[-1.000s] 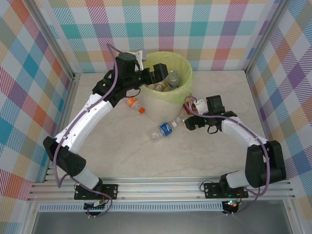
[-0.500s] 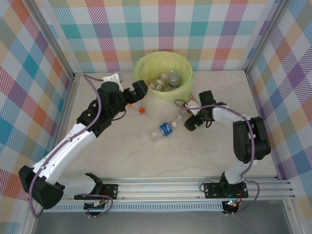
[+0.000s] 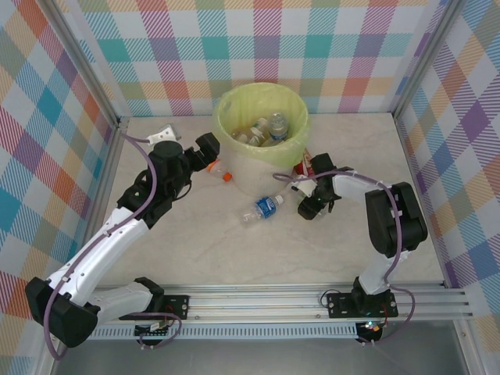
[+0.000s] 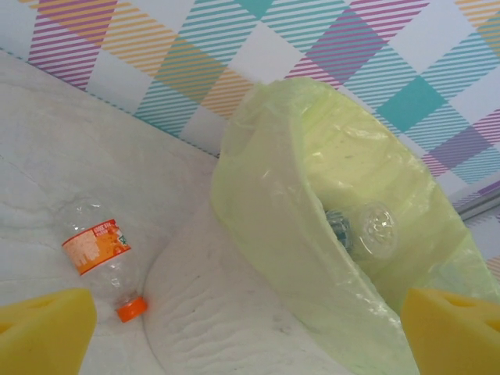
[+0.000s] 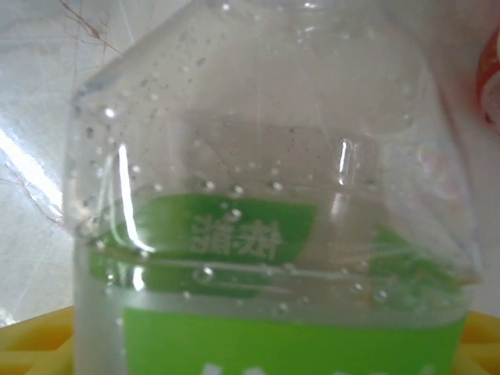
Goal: Put the plastic bottles in the bin
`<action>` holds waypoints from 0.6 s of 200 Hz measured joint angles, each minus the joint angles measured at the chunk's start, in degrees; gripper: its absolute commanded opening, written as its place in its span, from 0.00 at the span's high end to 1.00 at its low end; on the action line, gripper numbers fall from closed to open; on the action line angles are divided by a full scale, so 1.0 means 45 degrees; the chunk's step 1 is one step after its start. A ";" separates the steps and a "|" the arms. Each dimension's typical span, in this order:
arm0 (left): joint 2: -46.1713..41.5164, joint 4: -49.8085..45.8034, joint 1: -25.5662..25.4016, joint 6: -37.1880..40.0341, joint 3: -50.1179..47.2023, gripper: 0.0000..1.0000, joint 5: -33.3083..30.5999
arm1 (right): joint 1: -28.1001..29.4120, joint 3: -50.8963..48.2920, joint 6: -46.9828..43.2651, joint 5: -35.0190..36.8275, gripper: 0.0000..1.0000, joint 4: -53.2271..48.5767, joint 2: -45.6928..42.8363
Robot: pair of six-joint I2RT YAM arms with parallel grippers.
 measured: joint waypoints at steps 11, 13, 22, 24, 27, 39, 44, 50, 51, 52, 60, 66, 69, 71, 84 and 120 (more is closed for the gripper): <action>0.0000 0.0044 0.0083 0.0000 -0.0078 0.00 0.0024 | 0.0058 -0.0010 0.0000 0.0039 0.32 0.0005 -0.0010; 0.0000 0.0049 0.0092 0.0000 -0.0092 0.00 0.0029 | 0.0068 -0.0010 0.0000 0.0044 0.32 0.0005 -0.0015; -0.0005 0.0141 0.0151 0.0000 -0.0160 0.00 0.0029 | 0.0097 -0.0010 0.0019 0.0083 0.35 -0.0005 -0.0015; -0.0005 0.0155 0.0160 0.0000 -0.0175 0.00 0.0029 | 0.0107 -0.0015 0.0010 0.0092 0.35 -0.0010 -0.0019; -0.0010 0.0185 0.0170 0.0000 -0.0199 0.00 0.0034 | 0.0121 -0.0015 0.0010 0.0097 0.36 -0.0010 -0.0024; -0.0044 0.0301 0.0219 0.0000 -0.0321 0.00 0.0034 | 0.0170 -0.0053 0.0058 0.0141 0.40 -0.0019 -0.0068; -0.0078 0.0321 0.0233 0.0000 -0.0389 0.00 0.0039 | 0.0185 -0.0087 0.0126 0.0141 0.41 -0.0015 -0.0107; -0.0126 0.0355 0.0257 0.0000 -0.0481 0.00 0.0044 | 0.0199 -0.0141 0.0204 0.0155 0.43 0.0005 -0.0170; -0.0136 0.0359 0.0257 0.0000 -0.0491 0.00 0.0039 | 0.0199 -0.0155 0.0204 0.0155 0.44 0.0015 -0.0189; -0.0155 0.0374 0.0262 0.0000 -0.0515 0.00 0.0039 | 0.0199 -0.0165 0.0199 0.0151 0.44 0.0015 -0.0199; -0.0243 0.0398 0.0291 0.0000 -0.0646 0.00 0.0034 | 0.0223 -0.0262 0.0291 0.0238 0.47 0.0063 -0.0316; -0.0321 0.0452 0.0321 -0.0005 -0.0753 0.00 0.0039 | 0.0233 -0.0355 0.0384 0.0359 0.49 0.0058 -0.0432; -0.0355 0.0476 0.0335 -0.0005 -0.0801 0.00 0.0039 | 0.0233 -0.0403 0.0491 0.0423 0.50 0.0049 -0.0481; -0.0379 0.0491 0.0350 -0.0005 -0.0826 0.00 0.0039 | 0.0233 -0.0437 0.0505 0.0461 0.50 0.0044 -0.0529; -0.0515 0.0617 0.0427 -0.0024 -0.0967 0.00 0.0034 | 0.0233 -0.0670 0.0767 0.0729 0.54 -0.0005 -0.0865; -0.0617 0.1015 0.0641 -0.0311 -0.1239 0.00 0.0058 | 0.0228 -0.1316 0.1559 0.1064 0.62 -0.0107 -0.2642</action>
